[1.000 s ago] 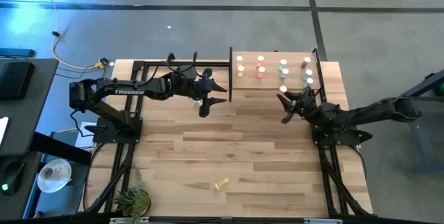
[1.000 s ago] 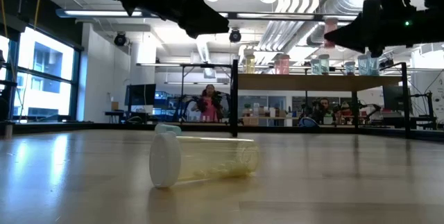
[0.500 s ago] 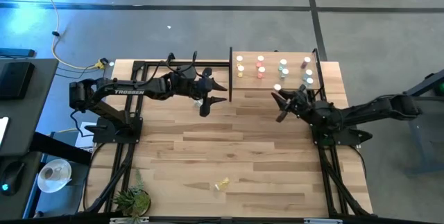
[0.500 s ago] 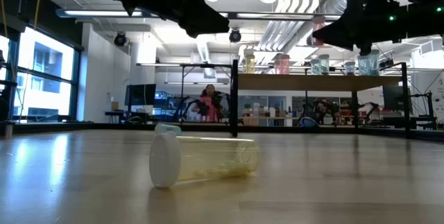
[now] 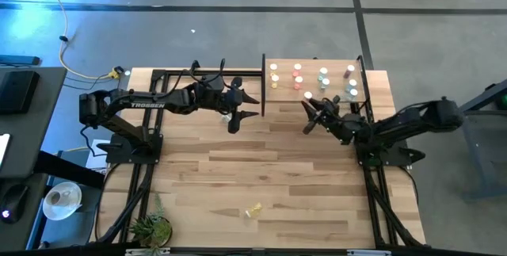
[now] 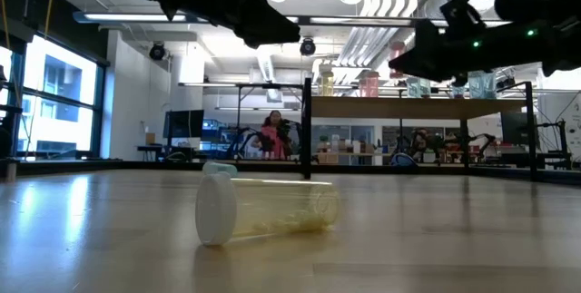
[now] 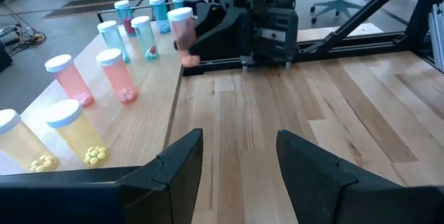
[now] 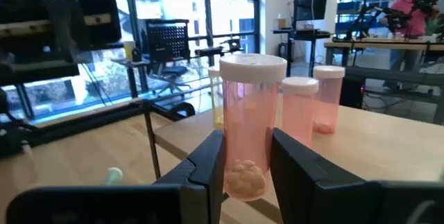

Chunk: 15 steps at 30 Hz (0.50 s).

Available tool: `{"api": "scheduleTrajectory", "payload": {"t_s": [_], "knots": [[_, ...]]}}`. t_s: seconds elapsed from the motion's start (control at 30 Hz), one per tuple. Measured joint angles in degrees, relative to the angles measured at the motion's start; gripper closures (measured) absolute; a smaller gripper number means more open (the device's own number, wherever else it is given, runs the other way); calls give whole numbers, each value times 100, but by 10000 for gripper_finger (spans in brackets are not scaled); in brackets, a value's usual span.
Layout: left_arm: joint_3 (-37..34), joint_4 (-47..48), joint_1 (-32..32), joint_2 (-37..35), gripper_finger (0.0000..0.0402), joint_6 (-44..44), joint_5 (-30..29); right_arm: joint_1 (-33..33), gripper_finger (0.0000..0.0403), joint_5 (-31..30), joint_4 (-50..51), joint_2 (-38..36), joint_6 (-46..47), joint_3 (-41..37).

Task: Pick and place medicine bottles onto shelf by color
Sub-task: Put the pink pill bottle on the shelf aligned with the other pink pill bottle

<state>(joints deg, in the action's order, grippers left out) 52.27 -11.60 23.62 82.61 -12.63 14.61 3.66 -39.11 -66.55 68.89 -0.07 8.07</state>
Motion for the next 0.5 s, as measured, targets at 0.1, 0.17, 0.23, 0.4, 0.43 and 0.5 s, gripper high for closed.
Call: {"api": "scheduleTrajectory", "payload": {"t_s": [0.1, 0.17, 0.23, 0.4, 0.43, 0.5], "knots": [[0, 4, 0, 0, 229, -53, -1, 67, 318, -60, -140, 449, -97, 163], [0, 9, 0, 0, 229, -59, 0, 110, 318, -102, -189, 673, -136, 295], [0, 12, 0, 0, 229, -60, 0, 165, 318, -174, -199, 836, -141, 390], [0, 14, 0, 0, 229, -56, 0, 286, 318, -272, -197, 1174, -48, 594], [0, 15, 0, 0, 229, -55, 0, 310, 318, -272, -193, 1234, -12, 626], [0, 13, 0, 0, 229, -54, 0, 345, 318, -278, -194, 1358, 8, 711]]}}
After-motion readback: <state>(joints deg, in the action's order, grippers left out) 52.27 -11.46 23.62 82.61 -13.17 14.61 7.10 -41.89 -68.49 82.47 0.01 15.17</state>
